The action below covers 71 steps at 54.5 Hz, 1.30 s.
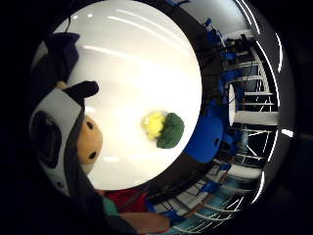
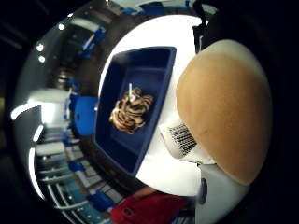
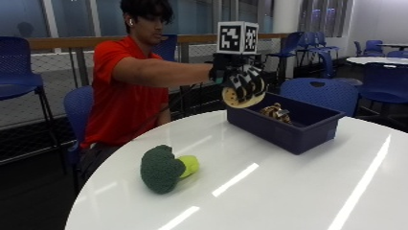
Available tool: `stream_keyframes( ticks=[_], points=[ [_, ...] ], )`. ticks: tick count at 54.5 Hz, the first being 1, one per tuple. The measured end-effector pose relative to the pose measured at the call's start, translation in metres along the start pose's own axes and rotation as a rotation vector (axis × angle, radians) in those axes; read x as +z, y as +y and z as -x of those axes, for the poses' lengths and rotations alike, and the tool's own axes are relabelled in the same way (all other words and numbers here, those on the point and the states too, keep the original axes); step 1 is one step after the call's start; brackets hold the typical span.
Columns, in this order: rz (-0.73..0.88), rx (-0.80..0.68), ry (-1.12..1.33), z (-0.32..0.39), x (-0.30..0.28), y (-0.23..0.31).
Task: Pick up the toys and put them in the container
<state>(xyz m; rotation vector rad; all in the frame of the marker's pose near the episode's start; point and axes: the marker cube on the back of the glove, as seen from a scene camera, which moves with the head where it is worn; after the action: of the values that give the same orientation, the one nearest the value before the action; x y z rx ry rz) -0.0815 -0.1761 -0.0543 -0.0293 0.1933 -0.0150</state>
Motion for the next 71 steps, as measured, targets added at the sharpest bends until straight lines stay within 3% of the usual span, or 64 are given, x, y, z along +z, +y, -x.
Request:
stream_keyframes(
  ticks=[18, 22, 35, 39, 45, 49, 60, 64, 71],
  points=[
    [-0.048, -0.152, 0.014, 0.128, -0.039, -0.011],
    [-0.063, -0.242, 0.011, 0.153, -0.043, -0.008],
    [-0.071, -0.27, 0.019, 0.193, -0.049, -0.011],
    [-0.061, -0.364, -0.055, 0.205, -0.049, -0.005],
    [0.038, -0.235, -0.041, 0.2, -0.031, -0.012],
    [0.116, -0.279, -0.044, 0.196, -0.02, -0.008],
    [0.079, -0.228, -0.062, 0.158, 0.001, -0.012],
    [0.076, -0.295, -0.02, 0.137, 0.007, -0.008],
    [0.063, -0.162, -0.018, 0.095, 0.019, -0.01]
  ],
)
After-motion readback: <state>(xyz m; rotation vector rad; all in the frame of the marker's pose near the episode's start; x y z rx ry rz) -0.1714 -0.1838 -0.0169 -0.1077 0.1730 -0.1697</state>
